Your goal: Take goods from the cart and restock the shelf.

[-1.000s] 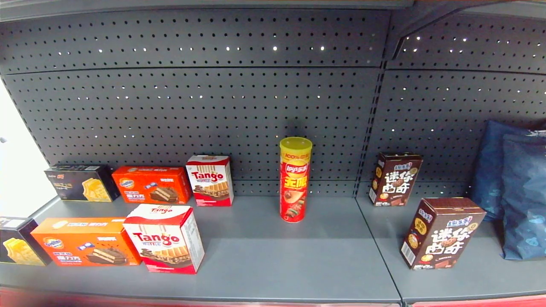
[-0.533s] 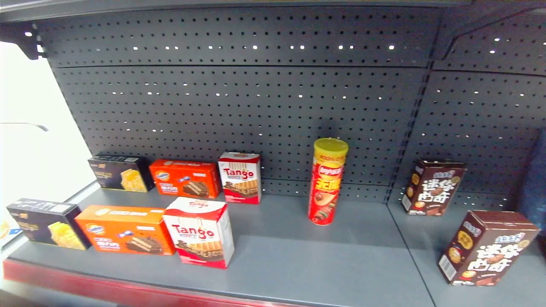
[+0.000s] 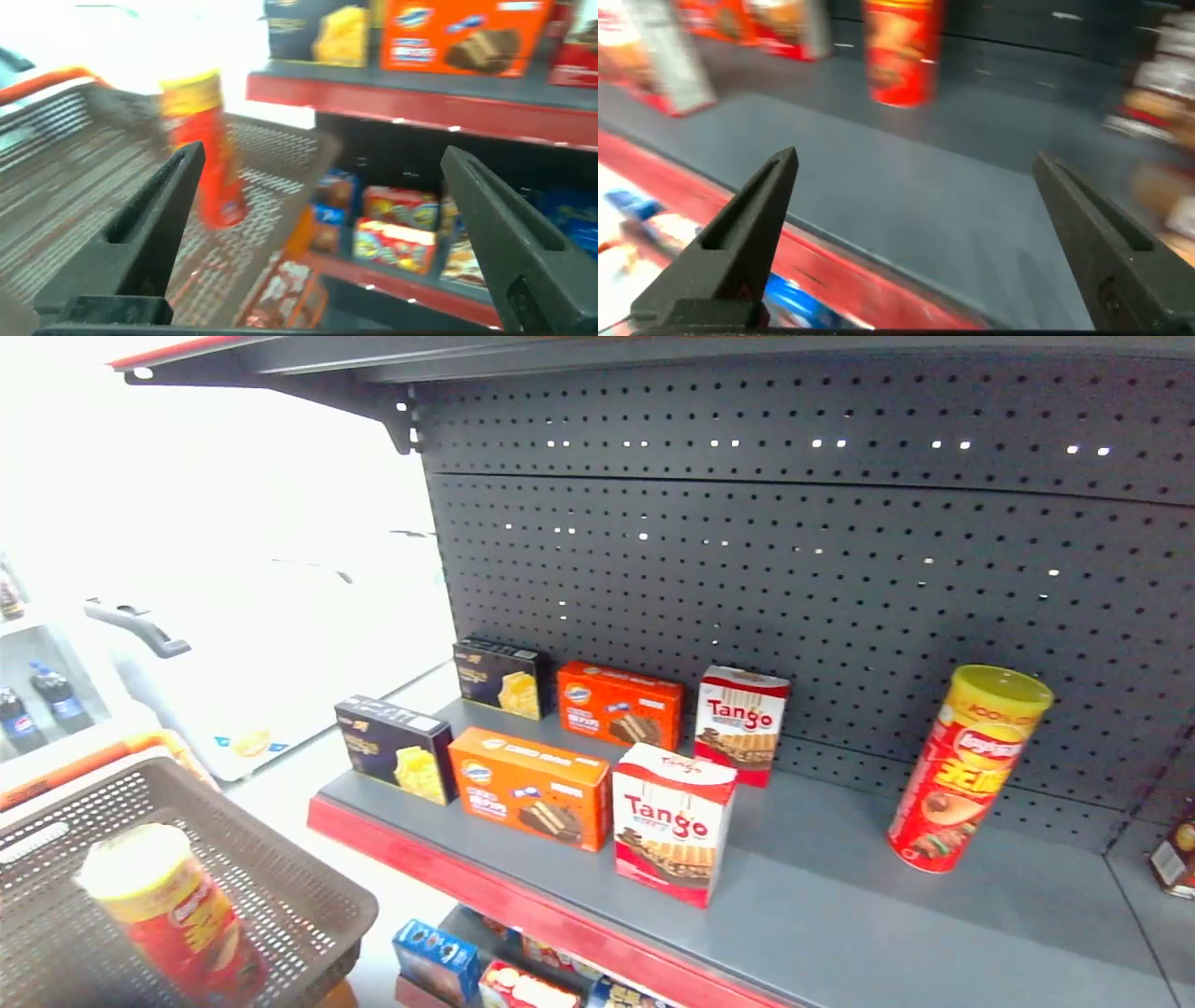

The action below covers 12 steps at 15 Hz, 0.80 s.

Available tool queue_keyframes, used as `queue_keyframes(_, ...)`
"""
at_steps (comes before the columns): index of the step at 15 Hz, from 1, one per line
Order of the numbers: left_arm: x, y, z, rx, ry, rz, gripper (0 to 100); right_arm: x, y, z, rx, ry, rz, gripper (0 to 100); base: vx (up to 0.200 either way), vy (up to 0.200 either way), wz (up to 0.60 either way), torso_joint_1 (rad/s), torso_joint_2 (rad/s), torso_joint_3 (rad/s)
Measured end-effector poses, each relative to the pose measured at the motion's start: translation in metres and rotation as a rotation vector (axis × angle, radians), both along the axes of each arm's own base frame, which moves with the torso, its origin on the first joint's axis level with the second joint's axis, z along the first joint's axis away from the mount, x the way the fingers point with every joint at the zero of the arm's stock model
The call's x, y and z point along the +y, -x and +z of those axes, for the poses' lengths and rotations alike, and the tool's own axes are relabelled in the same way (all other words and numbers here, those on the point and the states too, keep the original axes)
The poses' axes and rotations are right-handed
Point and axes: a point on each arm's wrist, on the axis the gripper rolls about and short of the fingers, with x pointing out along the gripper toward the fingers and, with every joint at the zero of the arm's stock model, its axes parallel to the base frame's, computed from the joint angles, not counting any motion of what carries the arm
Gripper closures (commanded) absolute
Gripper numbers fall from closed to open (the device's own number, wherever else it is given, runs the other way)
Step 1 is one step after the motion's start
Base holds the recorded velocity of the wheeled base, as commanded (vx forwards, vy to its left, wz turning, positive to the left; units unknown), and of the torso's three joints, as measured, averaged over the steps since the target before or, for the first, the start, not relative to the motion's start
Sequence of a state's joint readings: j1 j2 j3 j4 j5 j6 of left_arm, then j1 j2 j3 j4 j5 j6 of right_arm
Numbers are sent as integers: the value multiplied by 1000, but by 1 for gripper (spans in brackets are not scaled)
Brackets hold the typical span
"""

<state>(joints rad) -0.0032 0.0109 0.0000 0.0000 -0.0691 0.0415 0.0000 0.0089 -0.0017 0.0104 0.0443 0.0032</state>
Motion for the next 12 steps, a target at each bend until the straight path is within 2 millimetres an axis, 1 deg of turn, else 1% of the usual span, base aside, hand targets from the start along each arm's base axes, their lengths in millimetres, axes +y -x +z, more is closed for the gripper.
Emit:
queue_keyframes(5, 0, 0, 0, 0, 0, 0, 0, 0, 0, 0, 0, 0, 0, 0, 0, 0, 600, 0, 2, 0)
queue_keyframes(9, 0, 0, 1, 0, -1, 9, 0, 0, 0, 0, 0, 1, -1, 0, 0, 0, 0, 0, 0, 0)
queue_keyframes(12, 1, 10, 23, -18, -1, 15, 0, 0, 0, 0, 0, 1, 0, 0, 0, 0, 0, 0, 0, 0)
